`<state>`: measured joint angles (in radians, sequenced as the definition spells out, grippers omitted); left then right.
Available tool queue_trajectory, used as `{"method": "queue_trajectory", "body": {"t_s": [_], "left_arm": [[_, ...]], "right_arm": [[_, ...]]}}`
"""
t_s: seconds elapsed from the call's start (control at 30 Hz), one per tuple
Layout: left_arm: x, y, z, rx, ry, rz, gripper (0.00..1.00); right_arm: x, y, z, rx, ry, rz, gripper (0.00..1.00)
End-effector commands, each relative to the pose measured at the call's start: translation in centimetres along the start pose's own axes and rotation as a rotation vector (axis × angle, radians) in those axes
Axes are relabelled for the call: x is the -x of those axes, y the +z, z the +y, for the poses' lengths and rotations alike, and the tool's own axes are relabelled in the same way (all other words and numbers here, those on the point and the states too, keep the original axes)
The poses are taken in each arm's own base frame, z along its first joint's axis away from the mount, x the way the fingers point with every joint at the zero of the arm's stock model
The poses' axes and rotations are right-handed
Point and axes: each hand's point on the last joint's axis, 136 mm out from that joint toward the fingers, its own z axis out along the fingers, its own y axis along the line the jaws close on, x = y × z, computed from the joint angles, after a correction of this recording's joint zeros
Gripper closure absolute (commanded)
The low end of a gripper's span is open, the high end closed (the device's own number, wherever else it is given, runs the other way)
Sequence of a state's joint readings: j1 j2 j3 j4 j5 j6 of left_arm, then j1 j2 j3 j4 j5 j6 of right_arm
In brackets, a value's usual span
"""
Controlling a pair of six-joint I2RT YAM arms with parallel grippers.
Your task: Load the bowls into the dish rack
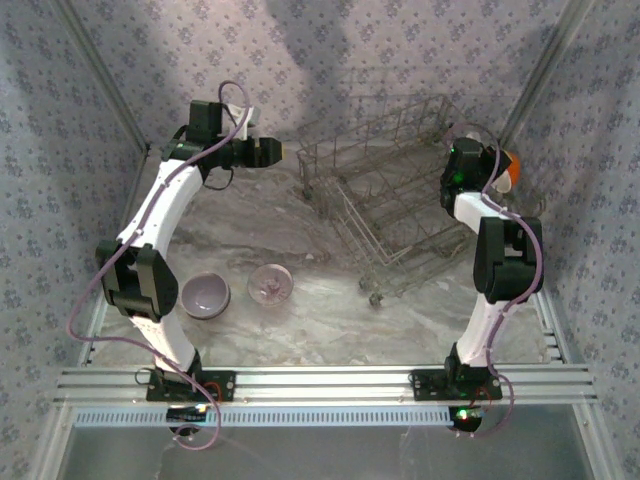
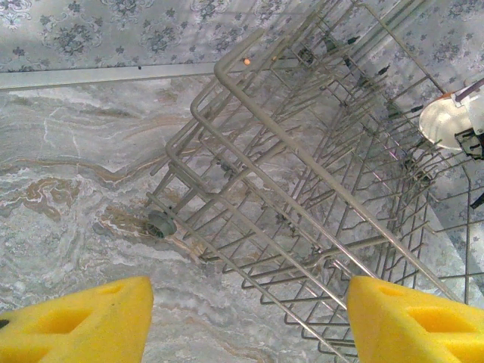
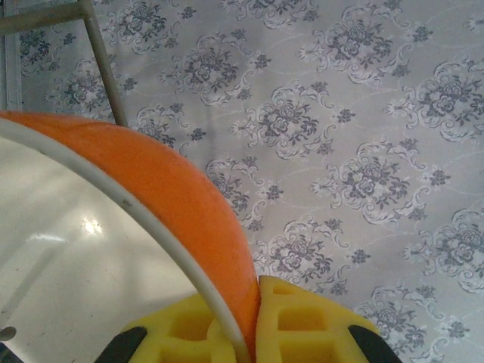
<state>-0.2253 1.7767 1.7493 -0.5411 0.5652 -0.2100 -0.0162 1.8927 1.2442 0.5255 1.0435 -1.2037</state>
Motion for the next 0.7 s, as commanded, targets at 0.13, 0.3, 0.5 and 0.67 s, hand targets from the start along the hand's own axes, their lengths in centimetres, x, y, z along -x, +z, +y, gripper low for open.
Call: {"method": "queue_trajectory", "body": {"t_s": [0.13, 0.3, 0.5, 0.67], "left_arm": [[1.2, -1.1, -1.6, -0.033, 0.042, -0.035, 0.31], [1.2, -1.2, -1.7, -0.033, 0.044, -0.039, 0.31], [1.3, -1.5, -1.8, -0.032, 0.047, -0.044, 0.31], [1.4, -1.7, -1.9, -0.029, 0.052, -0.047, 0.31]], "right_arm": [[1.7, -0.1, -5.2, -0.094, 0.103, -0.020, 1.00], [2.7, -0.6, -6.1, -0.111, 0.108, -0.044, 1.00], [3.4, -1.1, -6.9, -0.125, 0.102, -0.062, 1.00], [3.6, -1.5, -6.6, -0.117, 0.080, -0.070, 1.00]]}}
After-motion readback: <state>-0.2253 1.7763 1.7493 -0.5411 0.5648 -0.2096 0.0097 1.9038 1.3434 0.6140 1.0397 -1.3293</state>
